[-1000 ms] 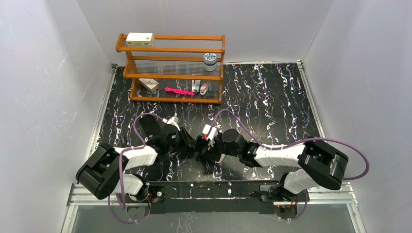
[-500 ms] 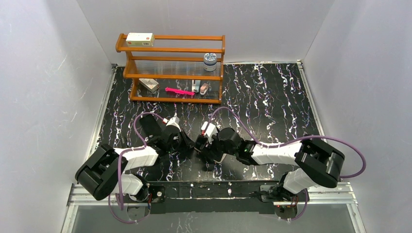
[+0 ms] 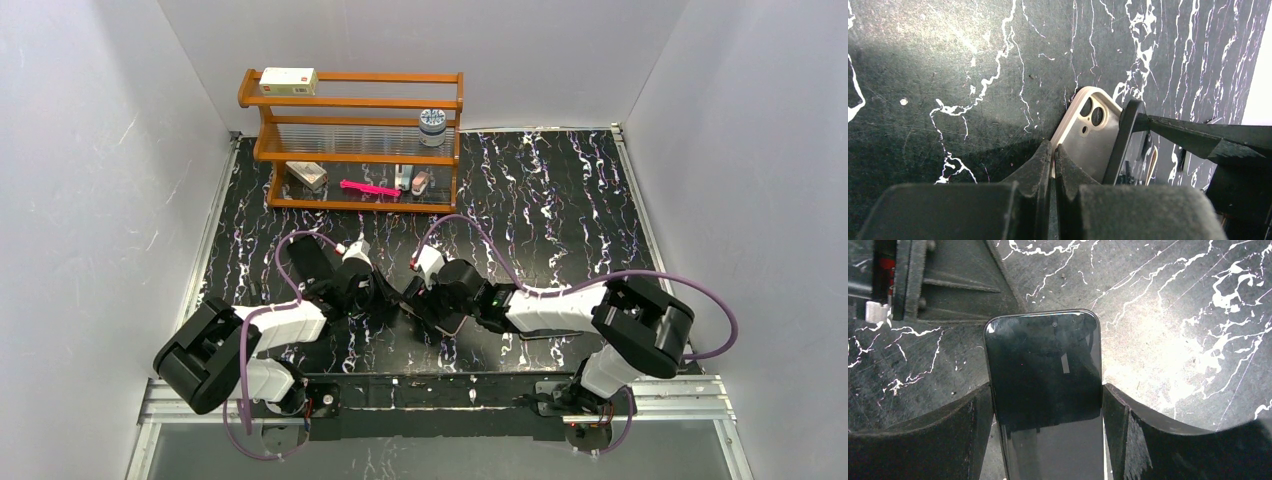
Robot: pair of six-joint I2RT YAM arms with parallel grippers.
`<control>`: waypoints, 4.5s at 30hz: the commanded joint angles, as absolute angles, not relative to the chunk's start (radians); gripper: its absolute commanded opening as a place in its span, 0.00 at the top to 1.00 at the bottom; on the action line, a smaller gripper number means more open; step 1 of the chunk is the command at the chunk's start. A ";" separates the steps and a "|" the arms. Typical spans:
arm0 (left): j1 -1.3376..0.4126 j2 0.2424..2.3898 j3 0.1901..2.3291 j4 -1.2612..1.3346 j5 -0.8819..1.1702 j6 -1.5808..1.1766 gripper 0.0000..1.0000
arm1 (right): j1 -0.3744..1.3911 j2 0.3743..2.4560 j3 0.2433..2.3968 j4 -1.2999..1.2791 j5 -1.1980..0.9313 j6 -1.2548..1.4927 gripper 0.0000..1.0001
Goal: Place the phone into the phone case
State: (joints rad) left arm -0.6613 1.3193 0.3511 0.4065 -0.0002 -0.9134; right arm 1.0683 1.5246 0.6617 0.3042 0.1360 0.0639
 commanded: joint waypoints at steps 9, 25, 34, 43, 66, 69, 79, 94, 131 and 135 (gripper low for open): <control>-0.661 1.284 0.342 0.235 -0.113 -0.916 1.00 | 1.069 1.583 0.679 0.128 0.213 0.204 0.51; -0.661 1.290 0.426 0.210 -0.086 -0.911 1.00 | 1.071 1.475 0.683 0.094 0.109 0.235 0.14; -0.662 1.261 0.442 0.150 -0.094 -0.919 1.00 | 1.068 1.445 0.693 0.072 0.124 0.258 0.12; -0.661 1.191 0.480 0.096 -0.003 -0.947 0.69 | 0.812 1.411 0.750 -0.029 -0.181 0.365 0.17; -0.734 1.369 0.399 0.264 0.151 -1.025 0.72 | 0.717 1.551 0.703 0.125 -0.611 0.496 0.20; -0.735 1.368 0.396 0.263 0.153 -1.021 0.76 | 0.702 1.551 0.693 0.161 -0.684 0.538 0.20; -0.735 1.378 0.410 0.260 0.158 -1.011 0.78 | 0.639 1.551 0.633 0.393 -0.862 0.675 0.25; -0.737 1.332 0.359 0.395 0.248 -1.094 0.80 | 0.631 1.606 0.604 0.655 -0.806 0.931 0.29; -0.815 1.365 0.429 0.337 0.247 -1.148 0.91 | 0.677 1.603 0.603 0.458 -0.794 0.879 0.21; -0.816 1.349 0.415 0.341 0.244 -1.158 0.92 | 0.665 1.586 0.556 0.604 -0.813 0.986 0.24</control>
